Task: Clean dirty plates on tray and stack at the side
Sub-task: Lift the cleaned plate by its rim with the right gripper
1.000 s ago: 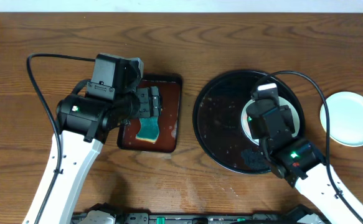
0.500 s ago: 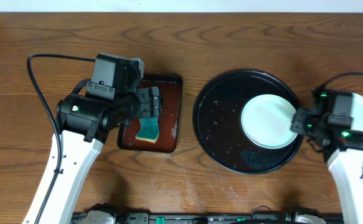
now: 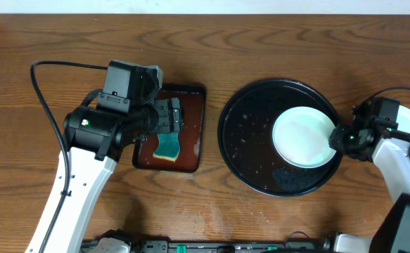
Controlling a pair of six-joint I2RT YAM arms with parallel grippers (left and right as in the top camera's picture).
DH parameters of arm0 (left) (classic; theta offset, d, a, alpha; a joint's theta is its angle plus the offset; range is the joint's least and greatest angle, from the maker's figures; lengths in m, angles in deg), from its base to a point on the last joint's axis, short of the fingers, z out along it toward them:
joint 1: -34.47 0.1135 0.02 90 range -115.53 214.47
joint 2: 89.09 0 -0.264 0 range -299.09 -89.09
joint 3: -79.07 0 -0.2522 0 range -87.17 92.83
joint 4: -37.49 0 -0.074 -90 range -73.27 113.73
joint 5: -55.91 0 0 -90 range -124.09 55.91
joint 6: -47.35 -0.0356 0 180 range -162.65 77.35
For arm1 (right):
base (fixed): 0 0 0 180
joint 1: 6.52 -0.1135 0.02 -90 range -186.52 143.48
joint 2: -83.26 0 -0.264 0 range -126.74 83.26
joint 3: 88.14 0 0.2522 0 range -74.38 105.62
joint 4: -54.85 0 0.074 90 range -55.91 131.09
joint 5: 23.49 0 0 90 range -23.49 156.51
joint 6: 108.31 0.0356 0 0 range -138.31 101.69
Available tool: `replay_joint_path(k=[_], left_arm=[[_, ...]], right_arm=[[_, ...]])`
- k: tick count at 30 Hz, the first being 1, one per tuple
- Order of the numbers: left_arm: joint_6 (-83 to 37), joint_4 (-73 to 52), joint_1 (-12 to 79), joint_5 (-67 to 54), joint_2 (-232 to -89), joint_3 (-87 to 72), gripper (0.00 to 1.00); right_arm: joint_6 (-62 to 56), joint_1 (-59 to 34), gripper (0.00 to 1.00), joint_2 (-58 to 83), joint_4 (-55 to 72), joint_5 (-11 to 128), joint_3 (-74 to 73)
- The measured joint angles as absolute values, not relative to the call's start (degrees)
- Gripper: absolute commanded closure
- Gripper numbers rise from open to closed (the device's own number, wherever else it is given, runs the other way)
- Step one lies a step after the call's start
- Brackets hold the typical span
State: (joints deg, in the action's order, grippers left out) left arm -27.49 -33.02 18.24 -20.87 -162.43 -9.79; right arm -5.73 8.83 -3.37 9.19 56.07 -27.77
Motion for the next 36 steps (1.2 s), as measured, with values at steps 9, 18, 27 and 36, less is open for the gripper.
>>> replay_joint_path(k=[9,18,27,36], left_arm=[[-27.49,-33.02,18.24,-20.87,-162.43,-9.79,0.16],[-27.49,-33.02,18.24,-20.87,-162.43,-9.79,0.16],[-27.49,-33.02,18.24,-20.87,-162.43,-9.79,0.16],[-27.49,-33.04,18.24,-20.87,-162.43,-9.79,0.16]], right_arm=[[-5.8,9.68,0.76,-4.82,9.48,57.14,-27.77],[-5.93,9.68,0.81,-7.88,11.53,57.41,-27.8],[-6.58,9.9,0.99,-10.19,12.21,54.94,-27.84],[-6.78,5.09,0.99,5.22,8.95,54.67,-28.19]])
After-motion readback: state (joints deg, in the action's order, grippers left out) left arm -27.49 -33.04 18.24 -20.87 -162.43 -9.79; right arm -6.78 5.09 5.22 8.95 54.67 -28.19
